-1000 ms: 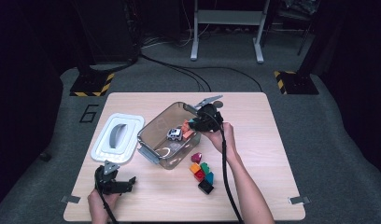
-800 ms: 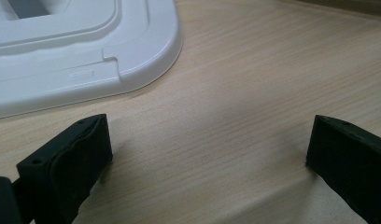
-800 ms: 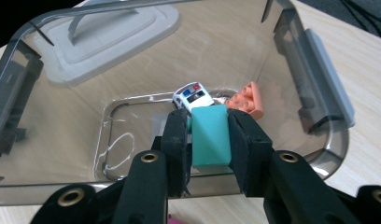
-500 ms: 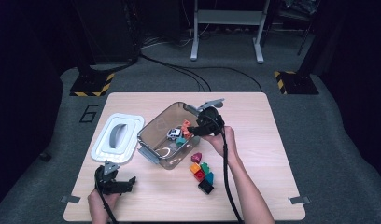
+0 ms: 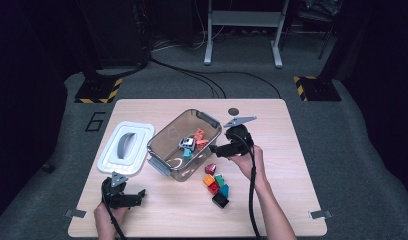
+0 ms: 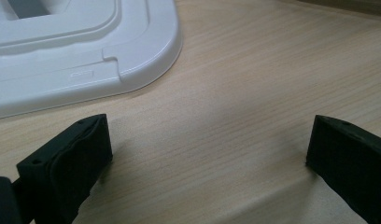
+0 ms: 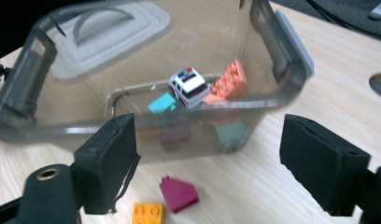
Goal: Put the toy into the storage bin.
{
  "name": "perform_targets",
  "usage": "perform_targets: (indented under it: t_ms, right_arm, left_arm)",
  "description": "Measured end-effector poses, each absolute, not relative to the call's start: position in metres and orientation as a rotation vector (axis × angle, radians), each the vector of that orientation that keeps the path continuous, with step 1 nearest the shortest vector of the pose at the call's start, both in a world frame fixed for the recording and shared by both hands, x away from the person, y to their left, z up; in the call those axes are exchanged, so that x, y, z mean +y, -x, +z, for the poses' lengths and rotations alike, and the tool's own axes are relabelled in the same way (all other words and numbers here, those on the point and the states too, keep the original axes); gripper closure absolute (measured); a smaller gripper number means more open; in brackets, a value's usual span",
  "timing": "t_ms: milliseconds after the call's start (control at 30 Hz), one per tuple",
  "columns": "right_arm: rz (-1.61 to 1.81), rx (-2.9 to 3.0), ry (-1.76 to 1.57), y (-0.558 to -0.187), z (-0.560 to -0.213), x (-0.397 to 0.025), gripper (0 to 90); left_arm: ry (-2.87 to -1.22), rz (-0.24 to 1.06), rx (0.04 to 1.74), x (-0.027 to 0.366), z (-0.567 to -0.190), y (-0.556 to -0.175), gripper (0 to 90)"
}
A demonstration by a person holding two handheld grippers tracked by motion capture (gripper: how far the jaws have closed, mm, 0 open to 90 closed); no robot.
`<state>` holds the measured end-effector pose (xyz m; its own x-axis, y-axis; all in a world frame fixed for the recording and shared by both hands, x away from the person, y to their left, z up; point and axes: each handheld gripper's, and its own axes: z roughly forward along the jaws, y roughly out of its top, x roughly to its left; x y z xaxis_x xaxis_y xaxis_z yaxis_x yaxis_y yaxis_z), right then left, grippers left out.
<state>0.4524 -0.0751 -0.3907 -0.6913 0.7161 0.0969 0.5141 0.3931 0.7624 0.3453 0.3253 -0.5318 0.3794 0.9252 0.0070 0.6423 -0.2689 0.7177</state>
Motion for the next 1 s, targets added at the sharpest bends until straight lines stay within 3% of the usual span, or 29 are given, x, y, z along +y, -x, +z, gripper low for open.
perform_targets:
  t_ms: [333, 567, 700, 767, 1000]
  right_arm:
    - [1.135, 2.431, -1.179, -0.437, -0.432, -0.098, 9.9]
    - [1.079, 2.49, -1.204, -0.424, -0.46, -0.091, 4.9]
    - [1.053, 2.507, -1.197, -0.417, -0.472, -0.084, 18.4]
    - [1.034, 2.522, -1.197, -0.414, -0.476, -0.081, 29.3]
    - [0.974, 2.571, -1.199, -0.408, -0.486, -0.075, 51.0]
  left_arm:
    - [-2.004, 0.571, 1.352, 0.325, -0.532, -0.345, 0.0]
    - [-2.005, 0.57, 1.351, 0.325, -0.532, -0.345, 0.0]
    - [-2.007, 0.568, 1.351, 0.325, -0.532, -0.345, 0.0]
    - [-2.002, 0.573, 1.352, 0.325, -0.532, -0.345, 0.0]
    - [-2.003, 0.574, 1.351, 0.325, -0.532, -0.345, 0.0]
